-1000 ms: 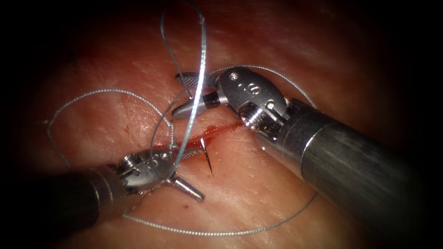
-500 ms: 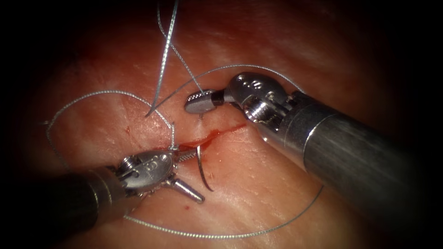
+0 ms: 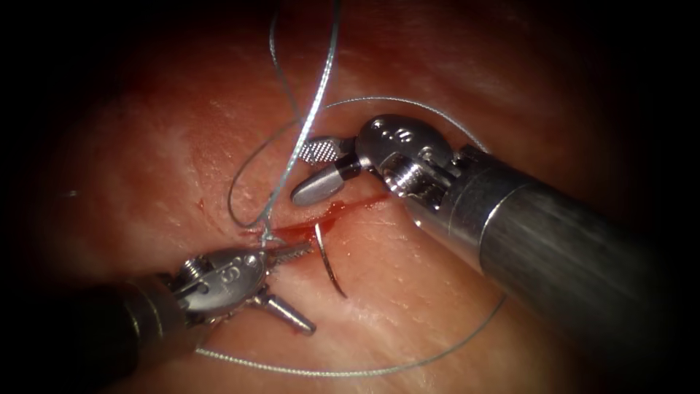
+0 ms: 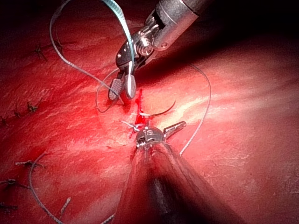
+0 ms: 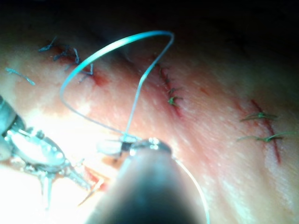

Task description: Wound Closure

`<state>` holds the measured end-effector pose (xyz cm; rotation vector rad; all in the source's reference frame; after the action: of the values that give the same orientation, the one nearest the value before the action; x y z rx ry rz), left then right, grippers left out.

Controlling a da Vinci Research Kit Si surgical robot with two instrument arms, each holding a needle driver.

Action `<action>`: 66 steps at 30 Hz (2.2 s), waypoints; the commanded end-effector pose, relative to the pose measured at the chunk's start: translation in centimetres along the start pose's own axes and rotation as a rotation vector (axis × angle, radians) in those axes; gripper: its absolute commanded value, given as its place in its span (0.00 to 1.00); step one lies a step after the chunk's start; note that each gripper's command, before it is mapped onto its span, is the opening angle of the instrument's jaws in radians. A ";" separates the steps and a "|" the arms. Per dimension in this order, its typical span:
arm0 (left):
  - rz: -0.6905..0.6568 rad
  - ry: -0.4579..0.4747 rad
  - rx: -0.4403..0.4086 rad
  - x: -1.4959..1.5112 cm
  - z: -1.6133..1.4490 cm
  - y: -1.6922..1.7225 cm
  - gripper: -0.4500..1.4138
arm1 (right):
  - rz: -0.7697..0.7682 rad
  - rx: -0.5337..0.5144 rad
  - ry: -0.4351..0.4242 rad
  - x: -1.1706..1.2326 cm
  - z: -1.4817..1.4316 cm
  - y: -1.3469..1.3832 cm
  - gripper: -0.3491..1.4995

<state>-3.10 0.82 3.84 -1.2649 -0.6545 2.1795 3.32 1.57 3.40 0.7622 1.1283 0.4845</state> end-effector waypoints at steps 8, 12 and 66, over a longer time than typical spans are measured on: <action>0.254 0.002 0.040 0.03 0.00 0.22 0.65 | -0.003 0.007 0.068 0.07 -0.55 0.13 0.87; 0.393 -0.011 0.100 0.14 -0.01 0.19 0.65 | 0.011 0.010 0.074 0.02 -0.67 0.08 0.86; 0.089 0.410 -0.165 1.05 -0.20 0.73 0.00 | 0.092 -0.036 0.135 -0.84 -0.59 -0.25 0.84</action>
<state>-3.45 1.03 2.50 -1.8301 -0.5844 1.8934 2.39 0.96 3.55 0.7620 1.2087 0.6401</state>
